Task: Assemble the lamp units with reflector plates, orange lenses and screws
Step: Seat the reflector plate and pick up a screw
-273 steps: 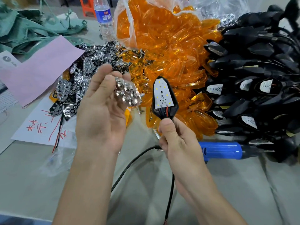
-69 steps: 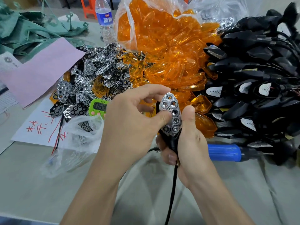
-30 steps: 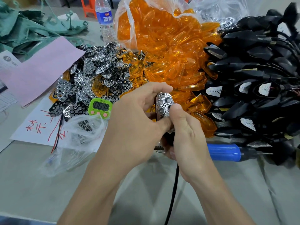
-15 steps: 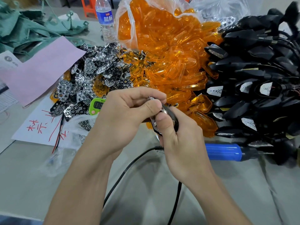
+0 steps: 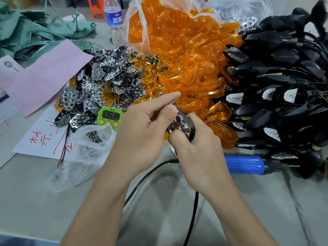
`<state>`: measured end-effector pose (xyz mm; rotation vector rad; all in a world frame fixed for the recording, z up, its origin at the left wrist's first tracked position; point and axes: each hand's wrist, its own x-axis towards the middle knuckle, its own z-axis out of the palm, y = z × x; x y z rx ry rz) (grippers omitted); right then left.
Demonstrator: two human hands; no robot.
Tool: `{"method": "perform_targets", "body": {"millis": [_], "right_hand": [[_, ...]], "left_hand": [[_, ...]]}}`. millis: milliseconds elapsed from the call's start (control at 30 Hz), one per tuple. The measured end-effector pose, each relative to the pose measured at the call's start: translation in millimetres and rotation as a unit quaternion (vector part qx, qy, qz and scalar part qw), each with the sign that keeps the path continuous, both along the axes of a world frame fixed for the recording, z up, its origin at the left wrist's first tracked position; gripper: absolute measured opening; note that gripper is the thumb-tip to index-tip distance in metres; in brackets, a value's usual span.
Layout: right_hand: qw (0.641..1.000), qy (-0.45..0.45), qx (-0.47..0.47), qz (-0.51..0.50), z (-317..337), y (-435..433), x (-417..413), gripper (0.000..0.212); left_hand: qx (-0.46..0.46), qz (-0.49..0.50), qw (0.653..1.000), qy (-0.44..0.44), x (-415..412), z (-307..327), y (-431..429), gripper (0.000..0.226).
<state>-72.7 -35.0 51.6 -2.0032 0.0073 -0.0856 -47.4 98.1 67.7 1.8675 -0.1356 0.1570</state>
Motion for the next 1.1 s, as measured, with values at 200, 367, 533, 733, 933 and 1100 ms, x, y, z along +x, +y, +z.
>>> {"method": "perform_targets", "body": {"millis": [200, 367, 533, 733, 933, 1100], "right_hand": [[0.999, 0.003, -0.032, -0.02, -6.2, 2.5, -0.4, 0.018], [0.999, 0.006, -0.025, -0.027, -8.6, 3.1, -0.1, 0.019], [0.998, 0.003, -0.042, -0.043, -10.7, 2.4, 0.0, 0.021], [0.997, -0.009, -0.048, -0.063, -11.4, 4.5, 2.9, 0.025], [0.998, 0.008, -0.029, -0.057, -8.1, 2.1, 9.1, 0.027], [0.998, 0.036, -0.003, -0.045, -5.9, -0.2, 14.5, 0.029]], "left_hand": [[0.042, 0.09, 0.995, -0.017, -3.3, 1.5, -18.1, 0.041], [0.043, 0.104, 0.994, 0.001, -2.5, 4.7, -21.2, 0.047], [0.145, 0.049, 0.988, 0.006, -3.8, 10.4, -20.0, 0.044], [0.202, 0.066, 0.977, -0.019, -8.1, 6.7, -27.1, 0.041], [0.166, 0.041, 0.985, -0.021, -4.2, 2.4, -23.0, 0.047], [0.067, 0.027, 0.996, -0.053, 1.3, -3.8, -12.0, 0.039]]}}
